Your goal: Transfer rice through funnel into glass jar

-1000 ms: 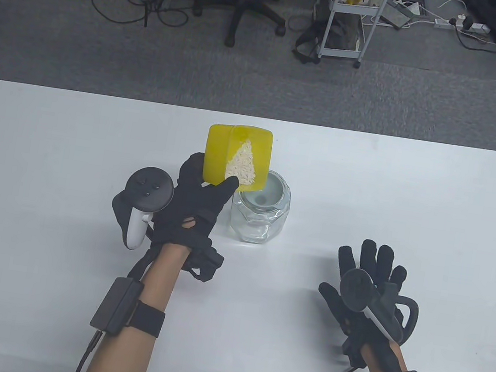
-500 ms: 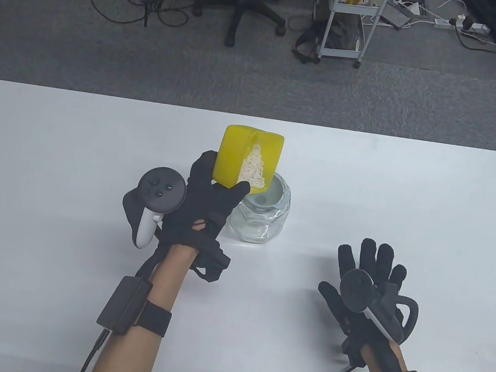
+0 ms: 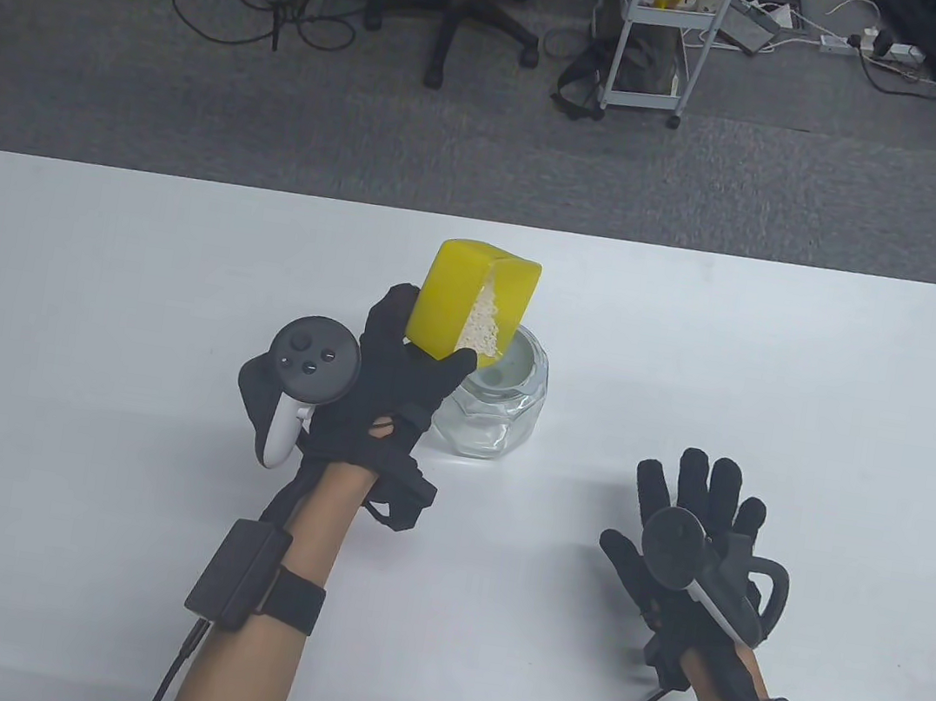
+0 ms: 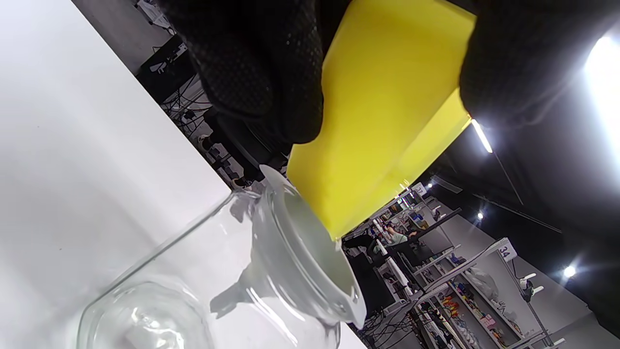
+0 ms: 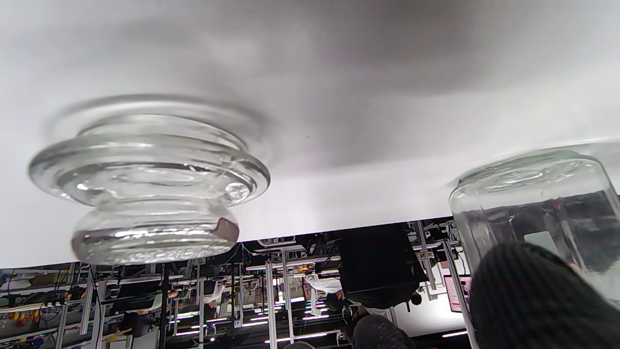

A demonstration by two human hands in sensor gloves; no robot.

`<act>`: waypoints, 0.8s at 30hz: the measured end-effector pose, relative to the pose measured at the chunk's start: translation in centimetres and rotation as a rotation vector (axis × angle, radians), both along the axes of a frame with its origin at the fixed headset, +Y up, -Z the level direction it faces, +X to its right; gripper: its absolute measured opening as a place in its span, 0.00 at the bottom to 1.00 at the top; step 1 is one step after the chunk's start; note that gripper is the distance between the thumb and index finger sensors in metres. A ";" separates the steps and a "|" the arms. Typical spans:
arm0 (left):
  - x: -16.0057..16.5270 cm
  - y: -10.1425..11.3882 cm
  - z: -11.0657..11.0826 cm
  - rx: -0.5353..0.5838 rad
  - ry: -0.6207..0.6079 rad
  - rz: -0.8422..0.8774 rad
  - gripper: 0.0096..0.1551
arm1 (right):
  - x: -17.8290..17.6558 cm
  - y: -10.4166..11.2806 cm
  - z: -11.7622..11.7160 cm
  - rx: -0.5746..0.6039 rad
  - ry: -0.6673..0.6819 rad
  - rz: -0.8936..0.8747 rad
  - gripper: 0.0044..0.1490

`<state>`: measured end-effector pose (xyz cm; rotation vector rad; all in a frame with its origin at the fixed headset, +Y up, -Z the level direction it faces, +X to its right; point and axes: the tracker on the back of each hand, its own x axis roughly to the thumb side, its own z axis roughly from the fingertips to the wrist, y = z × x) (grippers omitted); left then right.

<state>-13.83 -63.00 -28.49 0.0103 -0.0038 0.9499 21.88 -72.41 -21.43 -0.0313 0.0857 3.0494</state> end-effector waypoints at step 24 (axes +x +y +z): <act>0.5 0.1 0.0 0.011 -0.030 -0.042 0.58 | -0.1 -0.1 0.0 -0.018 0.011 -0.012 0.55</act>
